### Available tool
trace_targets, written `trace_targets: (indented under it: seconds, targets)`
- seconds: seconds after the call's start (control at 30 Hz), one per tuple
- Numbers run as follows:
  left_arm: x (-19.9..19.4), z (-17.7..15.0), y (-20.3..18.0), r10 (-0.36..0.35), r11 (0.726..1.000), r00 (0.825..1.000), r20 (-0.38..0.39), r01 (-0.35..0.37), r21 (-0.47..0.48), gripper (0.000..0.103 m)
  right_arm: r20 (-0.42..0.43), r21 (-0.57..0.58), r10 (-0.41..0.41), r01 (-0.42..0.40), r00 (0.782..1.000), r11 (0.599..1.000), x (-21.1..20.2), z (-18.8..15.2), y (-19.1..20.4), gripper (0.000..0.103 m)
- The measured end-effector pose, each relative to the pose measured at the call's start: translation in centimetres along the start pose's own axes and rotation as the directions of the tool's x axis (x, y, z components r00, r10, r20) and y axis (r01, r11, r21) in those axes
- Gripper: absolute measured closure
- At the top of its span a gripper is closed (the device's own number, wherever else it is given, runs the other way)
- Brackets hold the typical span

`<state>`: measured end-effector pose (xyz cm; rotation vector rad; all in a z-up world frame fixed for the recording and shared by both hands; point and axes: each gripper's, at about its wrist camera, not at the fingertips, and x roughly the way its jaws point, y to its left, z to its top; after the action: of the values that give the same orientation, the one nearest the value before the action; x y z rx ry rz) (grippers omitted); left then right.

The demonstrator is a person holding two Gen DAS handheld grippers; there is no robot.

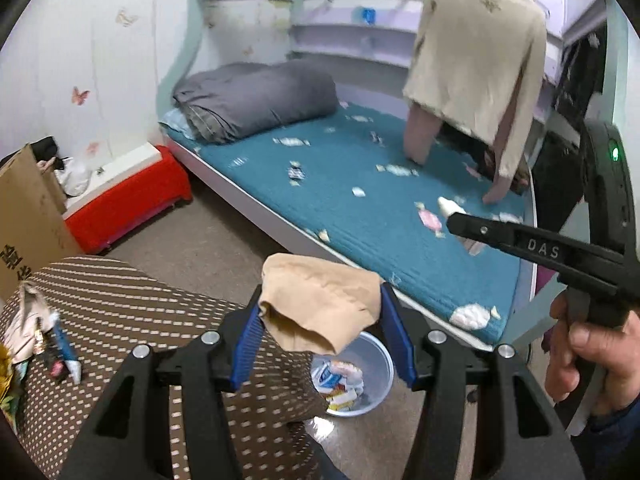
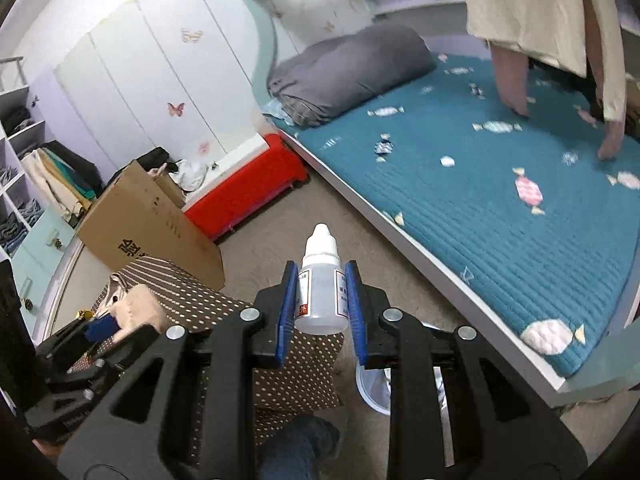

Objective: Collect trash
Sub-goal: 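Carry the beige cloth and white bottle over to the bin, then open the left tool over the bin while the right tool releases the bottle, then move both empty tools back over the table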

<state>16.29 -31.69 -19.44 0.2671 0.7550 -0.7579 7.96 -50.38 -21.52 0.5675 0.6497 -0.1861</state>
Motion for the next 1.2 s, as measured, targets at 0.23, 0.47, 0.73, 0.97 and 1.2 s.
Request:
trace_targets:
  seconds: [0.23,0.47,0.73,0.97,1.2]
  targets:
    - [5.7,-0.5,-2.7,-0.030,0.998,0.991,-0.134,0.037,0.047,0.048,-0.066,0.060,-0.025,0.029,0.998,0.998,3.0,-0.9,-3.1,0.079]
    - [9.9,-0.6,-4.1,-0.028,0.994,0.972,-0.232,0.053,0.100,0.046,-0.123,0.116,-0.018,0.033,0.992,0.993,5.8,-1.7,-5.3,0.079]
    - [11.2,-1.3,-3.2,0.054,0.994,0.967,-0.247,-0.028,0.106,0.006,-0.207,0.242,-0.015,0.066,0.978,0.968,8.3,-4.6,-9.1,0.024]
    - [8.7,-1.3,-1.6,0.048,0.998,0.979,-0.196,-0.038,0.054,0.006,-0.243,0.250,-0.077,0.140,0.967,0.958,8.0,-6.0,-9.0,0.006]
    - [5.7,-1.3,-1.1,0.026,0.999,0.989,-0.146,-0.023,0.023,0.006,-0.215,0.213,-0.096,0.143,0.972,0.967,6.2,-5.5,-6.8,0.006]
